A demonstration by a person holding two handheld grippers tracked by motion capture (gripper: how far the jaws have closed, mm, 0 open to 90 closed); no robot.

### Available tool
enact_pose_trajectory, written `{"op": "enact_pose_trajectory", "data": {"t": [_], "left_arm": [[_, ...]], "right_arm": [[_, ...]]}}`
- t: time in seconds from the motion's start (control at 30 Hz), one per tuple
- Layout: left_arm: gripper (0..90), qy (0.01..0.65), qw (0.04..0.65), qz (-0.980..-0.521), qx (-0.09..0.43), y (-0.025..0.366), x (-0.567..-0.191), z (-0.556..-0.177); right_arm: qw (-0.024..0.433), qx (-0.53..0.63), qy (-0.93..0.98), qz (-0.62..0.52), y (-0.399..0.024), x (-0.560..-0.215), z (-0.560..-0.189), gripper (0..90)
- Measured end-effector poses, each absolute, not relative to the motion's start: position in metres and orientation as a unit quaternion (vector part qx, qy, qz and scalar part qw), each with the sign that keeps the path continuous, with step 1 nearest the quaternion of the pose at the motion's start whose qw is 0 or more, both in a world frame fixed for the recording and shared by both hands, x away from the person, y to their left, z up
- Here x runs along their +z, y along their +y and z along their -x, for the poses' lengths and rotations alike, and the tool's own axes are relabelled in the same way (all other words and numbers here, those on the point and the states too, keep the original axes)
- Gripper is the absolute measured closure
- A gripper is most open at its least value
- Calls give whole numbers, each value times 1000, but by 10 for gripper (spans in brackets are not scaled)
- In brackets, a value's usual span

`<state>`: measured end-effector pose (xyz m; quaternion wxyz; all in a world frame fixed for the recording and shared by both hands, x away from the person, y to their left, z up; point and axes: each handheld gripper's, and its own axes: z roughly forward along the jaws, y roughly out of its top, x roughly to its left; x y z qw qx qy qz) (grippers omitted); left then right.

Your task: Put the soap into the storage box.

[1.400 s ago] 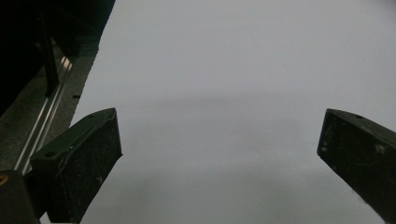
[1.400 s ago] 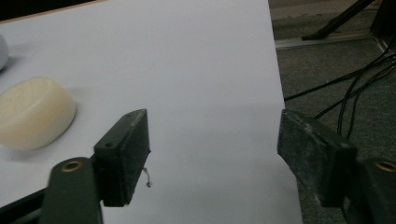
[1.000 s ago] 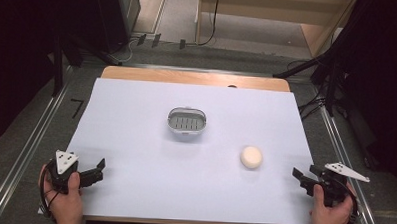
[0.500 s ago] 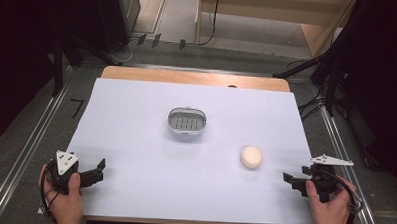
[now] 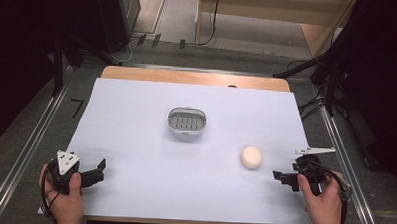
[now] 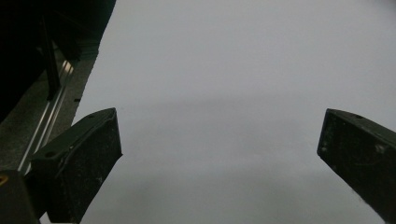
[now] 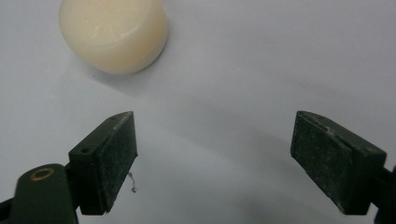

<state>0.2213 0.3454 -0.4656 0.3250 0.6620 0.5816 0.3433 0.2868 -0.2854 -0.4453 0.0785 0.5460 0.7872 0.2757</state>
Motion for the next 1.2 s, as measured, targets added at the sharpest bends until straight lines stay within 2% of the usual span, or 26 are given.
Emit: {"op": "enact_pose_trajectory", "data": {"t": [0.6,1.2], "left_arm": [[1,583,326,-662,342,346,-466,-221],[1,583,327,-661,340,346,-465,-221]], "right_arm": [[66,225,830,-506,-259,-445,-310,125],[46,230,840,-489,-238,-445,-324,133]]}}
